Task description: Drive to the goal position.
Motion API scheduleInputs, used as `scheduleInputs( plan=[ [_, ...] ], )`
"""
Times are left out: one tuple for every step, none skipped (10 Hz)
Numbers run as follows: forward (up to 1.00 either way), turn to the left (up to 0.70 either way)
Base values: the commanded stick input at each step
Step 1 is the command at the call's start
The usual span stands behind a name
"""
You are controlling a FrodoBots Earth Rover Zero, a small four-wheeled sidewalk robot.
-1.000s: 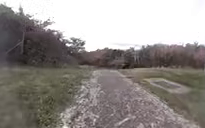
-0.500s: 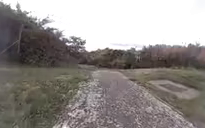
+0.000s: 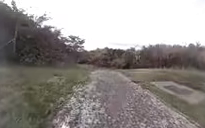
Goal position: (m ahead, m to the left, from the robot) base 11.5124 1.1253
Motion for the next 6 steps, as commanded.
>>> scheduleInputs(
  plan=[
    [0.85, 0.00],
    [0.85, 0.00],
    [0.85, 0.00],
    [0.85, 0.00],
    [0.85, 0.00],
    [0.85, 0.00]
  ],
)
